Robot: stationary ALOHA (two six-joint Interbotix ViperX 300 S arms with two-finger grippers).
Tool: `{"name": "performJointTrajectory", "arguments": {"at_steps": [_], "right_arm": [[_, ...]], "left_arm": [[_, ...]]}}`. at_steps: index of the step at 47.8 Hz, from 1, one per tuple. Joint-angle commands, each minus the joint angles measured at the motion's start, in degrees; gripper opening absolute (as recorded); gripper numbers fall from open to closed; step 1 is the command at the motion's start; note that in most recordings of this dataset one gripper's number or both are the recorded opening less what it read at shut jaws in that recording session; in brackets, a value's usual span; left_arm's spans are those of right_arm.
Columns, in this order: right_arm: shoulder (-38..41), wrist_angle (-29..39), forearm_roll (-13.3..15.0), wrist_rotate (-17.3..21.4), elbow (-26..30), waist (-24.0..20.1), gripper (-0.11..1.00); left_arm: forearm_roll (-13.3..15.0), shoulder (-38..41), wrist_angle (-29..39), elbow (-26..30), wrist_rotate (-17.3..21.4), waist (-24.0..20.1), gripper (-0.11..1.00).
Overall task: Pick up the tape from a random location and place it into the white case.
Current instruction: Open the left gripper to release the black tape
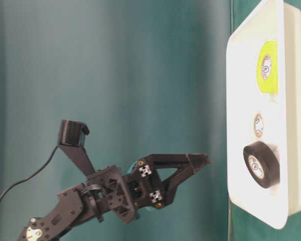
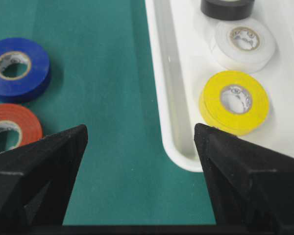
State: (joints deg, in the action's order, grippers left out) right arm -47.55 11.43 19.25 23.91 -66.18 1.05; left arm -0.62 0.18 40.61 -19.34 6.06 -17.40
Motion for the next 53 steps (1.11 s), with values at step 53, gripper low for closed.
{"name": "performJointTrajectory", "arguments": {"at_steps": [53], "right_arm": [[0.3, -0.4, 0.1, -0.1, 0.8, 1.1, 0.84]], "left_arm": [[0.1, -6.3, -6.3, -2.6, -0.4, 12.4, 0.96]]}}
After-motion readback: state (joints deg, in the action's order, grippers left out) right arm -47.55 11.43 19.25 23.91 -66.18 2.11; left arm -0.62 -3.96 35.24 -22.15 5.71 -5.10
